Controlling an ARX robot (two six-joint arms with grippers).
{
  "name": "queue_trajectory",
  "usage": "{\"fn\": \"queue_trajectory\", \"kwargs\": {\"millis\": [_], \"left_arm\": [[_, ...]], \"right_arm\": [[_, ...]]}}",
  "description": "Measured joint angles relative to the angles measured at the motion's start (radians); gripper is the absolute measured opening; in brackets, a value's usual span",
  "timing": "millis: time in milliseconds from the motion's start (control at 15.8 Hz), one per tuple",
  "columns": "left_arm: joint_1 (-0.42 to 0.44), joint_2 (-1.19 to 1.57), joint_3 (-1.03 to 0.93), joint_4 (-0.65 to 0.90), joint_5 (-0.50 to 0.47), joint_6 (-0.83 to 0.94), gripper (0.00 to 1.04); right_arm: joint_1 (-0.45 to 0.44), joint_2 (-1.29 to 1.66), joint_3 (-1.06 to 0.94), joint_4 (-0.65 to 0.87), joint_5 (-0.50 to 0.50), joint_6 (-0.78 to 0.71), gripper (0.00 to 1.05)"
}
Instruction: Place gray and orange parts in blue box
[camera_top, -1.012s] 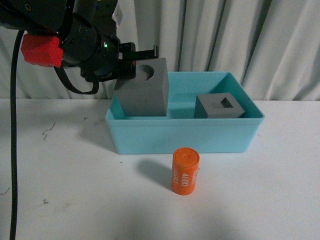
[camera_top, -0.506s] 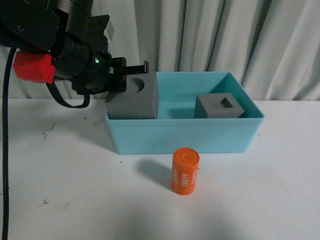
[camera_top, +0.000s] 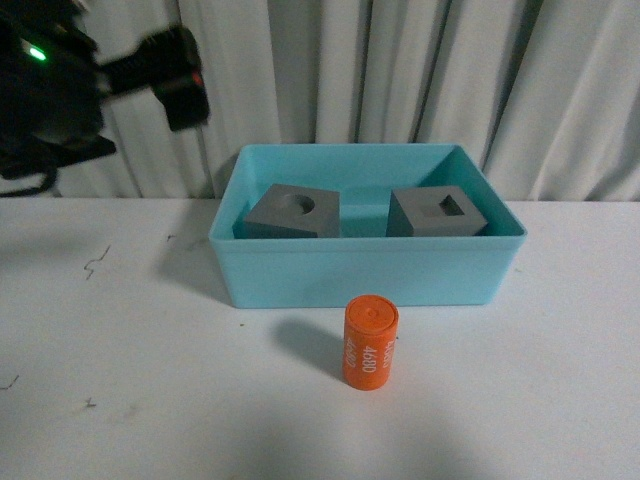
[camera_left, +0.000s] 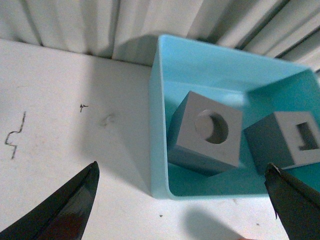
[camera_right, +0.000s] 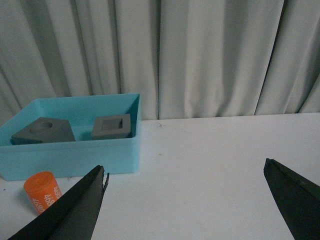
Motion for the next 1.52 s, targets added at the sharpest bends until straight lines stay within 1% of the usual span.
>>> {"fn": "queue_trajectory", "kwargs": {"millis": [63, 126, 190, 253, 316, 443, 569, 632, 696, 759, 885, 1075, 1138, 1391, 1454, 1518], "left_arm": [[0.027, -0.132, -0.082, -0.020, 0.025, -0.052, 0.97], [0.092, -0.409, -0.292, -0.103, 0.032, -0.161, 0.98], [0.109, -0.512, -0.380, -0.135, 0.031, -0.201, 0.98], [0.102, -0.692, -0.521, -0.235, -0.023, -0.243, 0.98], [0.089, -0.837, -0.633, -0.320, -0.039, -0.281, 0.98], [0.096, -1.001, -0.714, -0.432, -0.054, -0.336, 0.98], [0.096, -1.109, -0.718, -0.462, -0.087, -0.343, 0.98], [0.143, -1.177, -0.814, -0.191, -0.032, -0.247, 0.90], [0.188, -1.273, -0.919, -0.020, -0.016, -0.102, 0.79], [0.189, -1.321, -0.973, 0.087, -0.011, 0.040, 0.68], [0.185, -1.350, -0.982, 0.176, -0.005, 0.232, 0.46], [0.185, -1.418, -0.989, 0.104, -0.006, 0.314, 0.09], [0.185, -1.435, -0.989, 0.085, -0.006, 0.320, 0.02], [0.185, -1.487, -0.989, 0.031, -0.006, 0.322, 0.02], [0.185, -1.538, -0.986, -0.048, -0.007, 0.322, 0.02], [0.185, -1.639, -0.988, -0.158, -0.005, 0.322, 0.02]], "right_arm": [[0.000, 0.000, 0.000, 0.000, 0.000, 0.000, 0.98], [0.000, 0.000, 0.000, 0.000, 0.000, 0.000, 0.98], [0.000, 0.000, 0.000, 0.000, 0.000, 0.000, 0.98], [0.000, 0.000, 0.000, 0.000, 0.000, 0.000, 0.98], [0.000, 0.000, 0.000, 0.000, 0.000, 0.000, 0.98], [0.000, 0.000, 0.000, 0.000, 0.000, 0.000, 0.98], [0.000, 0.000, 0.000, 0.000, 0.000, 0.000, 0.98], [0.000, 0.000, 0.000, 0.000, -0.001, 0.000, 0.98], [0.000, 0.000, 0.000, 0.001, 0.002, 0.000, 0.98], [0.000, 0.000, 0.000, -0.002, 0.003, 0.000, 0.98], [-0.001, 0.000, 0.000, 0.000, 0.000, 0.000, 0.98], [0.000, 0.000, 0.000, 0.000, 0.000, 0.000, 0.98], [0.000, 0.000, 0.000, 0.000, 0.000, 0.000, 0.98], [0.000, 0.000, 0.000, 0.000, 0.000, 0.000, 0.98], [0.000, 0.000, 0.000, 0.000, 0.000, 0.000, 0.98], [0.000, 0.000, 0.000, 0.000, 0.000, 0.000, 0.98]]}}
